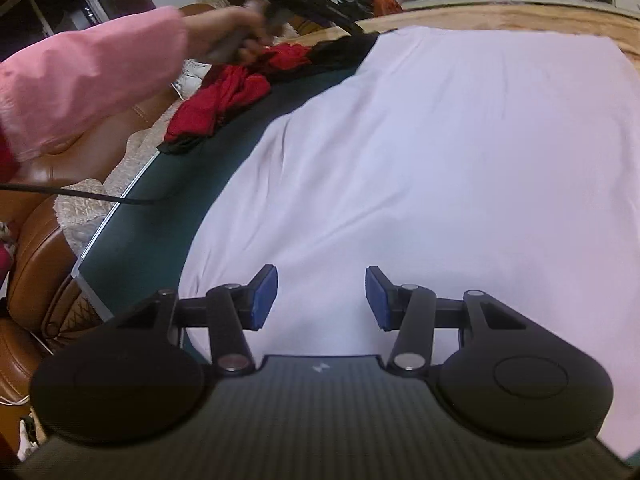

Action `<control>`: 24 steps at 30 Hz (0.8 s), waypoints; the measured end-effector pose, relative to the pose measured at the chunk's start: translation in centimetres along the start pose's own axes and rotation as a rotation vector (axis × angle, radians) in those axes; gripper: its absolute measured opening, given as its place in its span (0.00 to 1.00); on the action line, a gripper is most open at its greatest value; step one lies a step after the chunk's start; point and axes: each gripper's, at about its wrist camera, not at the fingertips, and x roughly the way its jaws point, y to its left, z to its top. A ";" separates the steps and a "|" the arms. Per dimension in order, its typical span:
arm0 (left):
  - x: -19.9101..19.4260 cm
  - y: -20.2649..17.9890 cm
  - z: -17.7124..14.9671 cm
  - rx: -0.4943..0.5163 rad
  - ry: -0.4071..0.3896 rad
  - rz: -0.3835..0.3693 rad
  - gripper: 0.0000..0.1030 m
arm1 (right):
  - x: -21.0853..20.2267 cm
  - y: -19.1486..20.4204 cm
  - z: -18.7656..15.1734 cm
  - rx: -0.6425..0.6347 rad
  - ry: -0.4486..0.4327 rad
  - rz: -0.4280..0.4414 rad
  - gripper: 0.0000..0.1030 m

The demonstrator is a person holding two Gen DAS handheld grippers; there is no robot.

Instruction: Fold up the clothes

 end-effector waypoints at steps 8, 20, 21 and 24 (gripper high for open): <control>0.8 0.9 -0.8 -0.018 0.015 0.214 0.04 | 0.3 -1.2 0.6 0.039 -0.043 -0.004 0.54; -2.9 18.9 -8.7 -0.512 0.245 0.714 0.07 | 1.8 -1.3 0.3 0.026 -0.019 -0.008 0.54; -3.4 19.5 -9.7 -0.559 0.245 0.702 0.07 | 2.0 -1.0 0.4 0.011 -0.016 -0.009 0.54; -6.6 17.8 -12.1 -0.610 0.157 0.558 0.18 | 2.8 0.0 0.5 -0.040 -0.006 -0.012 0.54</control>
